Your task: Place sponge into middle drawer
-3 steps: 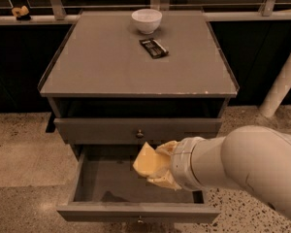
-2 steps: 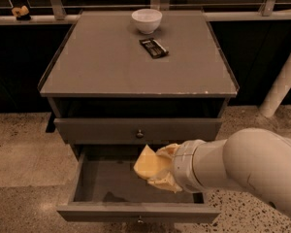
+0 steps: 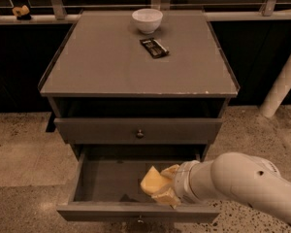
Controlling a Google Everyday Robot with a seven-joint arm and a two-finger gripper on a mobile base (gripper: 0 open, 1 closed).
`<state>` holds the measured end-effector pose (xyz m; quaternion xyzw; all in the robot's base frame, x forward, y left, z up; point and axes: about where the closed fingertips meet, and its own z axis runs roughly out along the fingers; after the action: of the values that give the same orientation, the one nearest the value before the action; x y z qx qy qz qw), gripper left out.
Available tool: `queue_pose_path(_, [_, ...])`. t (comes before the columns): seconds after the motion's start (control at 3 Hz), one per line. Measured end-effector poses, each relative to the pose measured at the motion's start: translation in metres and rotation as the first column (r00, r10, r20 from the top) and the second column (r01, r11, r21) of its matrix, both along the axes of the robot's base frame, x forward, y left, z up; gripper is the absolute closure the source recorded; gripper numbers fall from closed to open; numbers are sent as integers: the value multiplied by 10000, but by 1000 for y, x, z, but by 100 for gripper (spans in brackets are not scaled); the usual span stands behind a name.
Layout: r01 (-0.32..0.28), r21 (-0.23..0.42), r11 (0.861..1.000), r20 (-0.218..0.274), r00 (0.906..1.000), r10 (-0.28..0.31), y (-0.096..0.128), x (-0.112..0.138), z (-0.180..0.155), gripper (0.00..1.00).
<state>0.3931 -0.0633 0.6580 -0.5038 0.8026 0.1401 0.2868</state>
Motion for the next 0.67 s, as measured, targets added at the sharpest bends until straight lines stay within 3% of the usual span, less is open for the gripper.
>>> queue_pose_path(0.33, [87, -80, 9999, -758, 9971, -92, 6, 6, -61, 100])
queue_pose_path(0.67, [-319, -71, 9995, -1324, 9907, 306, 21, 4, -100, 100])
